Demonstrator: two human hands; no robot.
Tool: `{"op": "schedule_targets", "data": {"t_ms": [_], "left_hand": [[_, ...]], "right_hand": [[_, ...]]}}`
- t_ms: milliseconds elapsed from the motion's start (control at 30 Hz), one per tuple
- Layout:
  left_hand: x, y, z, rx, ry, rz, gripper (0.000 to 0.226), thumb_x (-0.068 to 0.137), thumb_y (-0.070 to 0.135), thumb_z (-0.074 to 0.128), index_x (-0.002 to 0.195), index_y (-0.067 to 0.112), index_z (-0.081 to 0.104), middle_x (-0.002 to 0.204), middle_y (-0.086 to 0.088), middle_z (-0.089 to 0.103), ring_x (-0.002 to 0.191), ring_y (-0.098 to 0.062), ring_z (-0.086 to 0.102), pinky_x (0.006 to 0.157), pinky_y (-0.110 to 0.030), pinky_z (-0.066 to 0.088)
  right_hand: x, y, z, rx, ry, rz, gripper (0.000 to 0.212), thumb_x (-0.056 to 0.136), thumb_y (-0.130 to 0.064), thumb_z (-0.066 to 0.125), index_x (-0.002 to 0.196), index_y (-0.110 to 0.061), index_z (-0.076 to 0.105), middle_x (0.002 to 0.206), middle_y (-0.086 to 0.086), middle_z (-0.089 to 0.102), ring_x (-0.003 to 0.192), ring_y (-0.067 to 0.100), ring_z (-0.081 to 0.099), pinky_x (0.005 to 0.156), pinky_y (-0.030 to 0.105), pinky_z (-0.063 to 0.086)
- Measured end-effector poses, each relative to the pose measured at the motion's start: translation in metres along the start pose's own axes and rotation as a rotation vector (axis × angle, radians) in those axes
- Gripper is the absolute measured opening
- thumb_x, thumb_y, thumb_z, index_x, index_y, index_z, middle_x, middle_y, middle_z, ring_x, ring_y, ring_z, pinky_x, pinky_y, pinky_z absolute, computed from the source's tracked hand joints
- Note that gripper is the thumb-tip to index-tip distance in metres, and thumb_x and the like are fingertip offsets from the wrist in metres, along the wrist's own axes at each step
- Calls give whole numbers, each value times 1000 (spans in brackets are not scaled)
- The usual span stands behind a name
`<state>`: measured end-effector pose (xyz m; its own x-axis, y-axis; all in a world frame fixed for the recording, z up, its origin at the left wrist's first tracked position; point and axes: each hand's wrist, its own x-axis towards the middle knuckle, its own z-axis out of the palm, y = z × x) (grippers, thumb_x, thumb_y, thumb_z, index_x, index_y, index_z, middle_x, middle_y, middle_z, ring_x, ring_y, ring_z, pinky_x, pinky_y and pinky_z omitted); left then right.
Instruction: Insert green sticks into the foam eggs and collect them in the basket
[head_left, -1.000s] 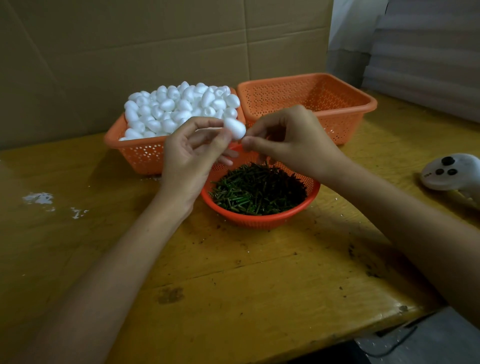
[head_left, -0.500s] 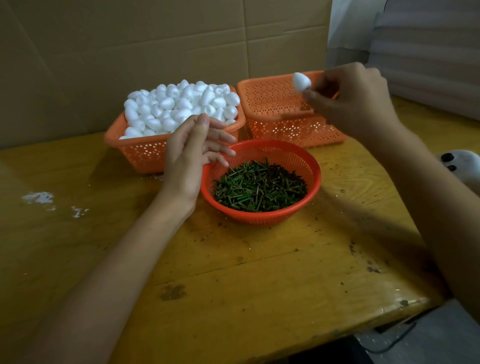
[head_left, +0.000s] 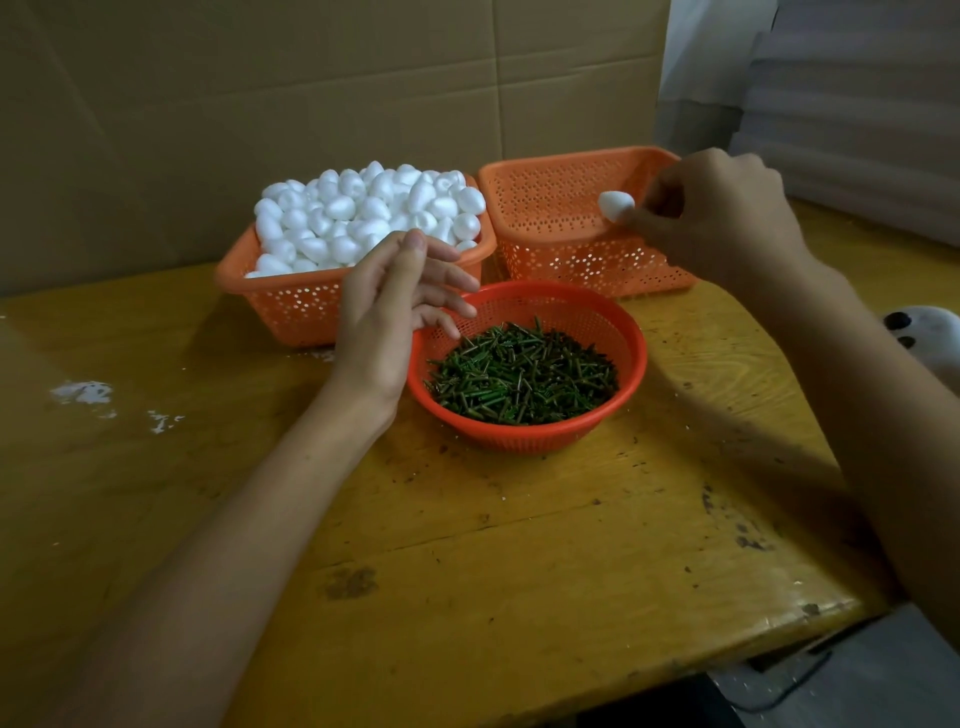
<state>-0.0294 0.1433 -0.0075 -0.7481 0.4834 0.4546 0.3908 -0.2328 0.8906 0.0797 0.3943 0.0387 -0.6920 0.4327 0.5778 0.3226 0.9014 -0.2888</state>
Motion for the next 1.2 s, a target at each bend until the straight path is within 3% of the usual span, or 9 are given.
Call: {"op": "schedule_targets", "data": {"t_ms": [233,367,467,567,733,867,967,1033,1200], "left_hand": [[0,-1,0,16,-2,2,34,116,23,37,101,9,65,90,-12,75,76,-24,71,61,-28,55],[1,-4,-2,12,2,3,33,116,22,38,101,10,65,90,-11,75,79,-24,72,62,-29,56],[2,-4,-3,48,45,47,30,114,23,42,99,12,66,91,-7,74,89,-20,73,68,-30,57],[6,-5,-12,290,176,185,23,109,26,48,100,13,64,96,-2,74,98,-19,72,79,-37,57],[14,-7,-43,1028,381,517,21,105,22,52,111,12,70,105,-4,68,106,-32,56,88,-43,46],[14,-12,-51,1412,346,347,40,107,43,44,135,21,64,133,-14,58,130,-38,48,109,-51,39],[13,-18,-55,1526,238,156,51,109,54,37,137,20,62,141,-22,53,137,-41,43,121,-61,26],[14,-20,-56,1572,214,61,56,109,59,32,135,19,62,136,-24,57,134,-42,47,121,-65,20],[18,-15,-60,1558,224,71,65,109,61,28,114,13,71,110,-19,71,113,-41,58,108,-55,33]], "right_hand": [[1,3,4,-19,28,-4,47,95,-59,65,91,-13,75,72,5,66,70,27,66,68,35,52],[2,-1,2,-28,106,28,56,101,-61,51,88,-9,70,77,11,69,72,31,67,71,43,58],[2,-6,0,-6,206,26,59,103,-61,44,97,-9,71,82,10,69,75,28,66,72,43,56],[-1,-13,2,11,234,-9,57,103,-61,42,98,-11,70,83,9,69,75,27,65,72,44,55],[-6,-20,7,18,230,-77,54,103,-60,42,94,-14,69,78,7,68,73,27,64,69,39,50],[-6,-21,10,12,220,-88,54,103,-59,43,92,-14,70,78,7,69,72,27,65,71,44,54],[-6,-19,11,19,223,-87,54,103,-60,43,90,-14,70,77,6,68,71,26,64,69,43,54],[-5,-19,11,45,220,-77,56,102,-60,42,89,-14,69,76,6,68,70,26,65,69,45,54],[-5,-20,10,97,238,-58,54,102,-60,43,87,-15,70,74,4,68,70,24,65,69,44,53]]}}
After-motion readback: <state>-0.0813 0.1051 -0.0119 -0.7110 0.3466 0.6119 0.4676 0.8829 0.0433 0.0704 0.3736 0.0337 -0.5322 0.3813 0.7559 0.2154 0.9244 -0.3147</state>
